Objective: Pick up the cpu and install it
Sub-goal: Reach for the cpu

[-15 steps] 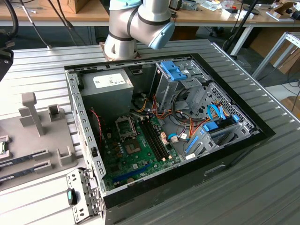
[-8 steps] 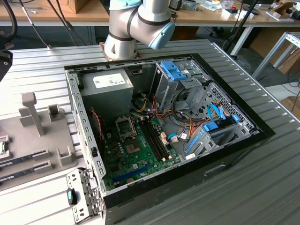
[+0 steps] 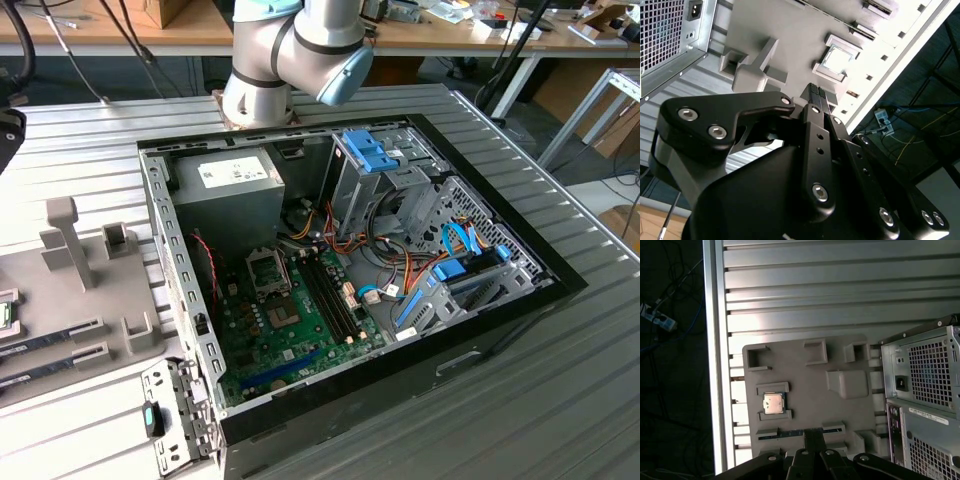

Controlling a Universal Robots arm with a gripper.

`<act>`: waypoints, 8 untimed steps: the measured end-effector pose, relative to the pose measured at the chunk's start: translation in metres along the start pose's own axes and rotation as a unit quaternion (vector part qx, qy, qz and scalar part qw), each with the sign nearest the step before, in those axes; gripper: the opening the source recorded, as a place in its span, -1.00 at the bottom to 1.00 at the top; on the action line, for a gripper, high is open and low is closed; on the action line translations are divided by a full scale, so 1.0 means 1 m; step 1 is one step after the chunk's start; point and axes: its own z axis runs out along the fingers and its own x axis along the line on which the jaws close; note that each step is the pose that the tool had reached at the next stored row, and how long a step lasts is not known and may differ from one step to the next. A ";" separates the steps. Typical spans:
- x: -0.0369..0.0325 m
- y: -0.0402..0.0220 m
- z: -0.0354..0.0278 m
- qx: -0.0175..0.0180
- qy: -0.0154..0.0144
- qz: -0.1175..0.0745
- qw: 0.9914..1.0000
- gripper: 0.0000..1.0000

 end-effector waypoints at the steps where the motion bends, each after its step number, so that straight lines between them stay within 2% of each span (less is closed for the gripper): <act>1: 0.0001 0.0000 0.0001 0.000 0.000 0.000 1.000 -0.79; 8: 0.0011 -0.0002 0.0013 0.000 0.000 0.000 1.000 -0.79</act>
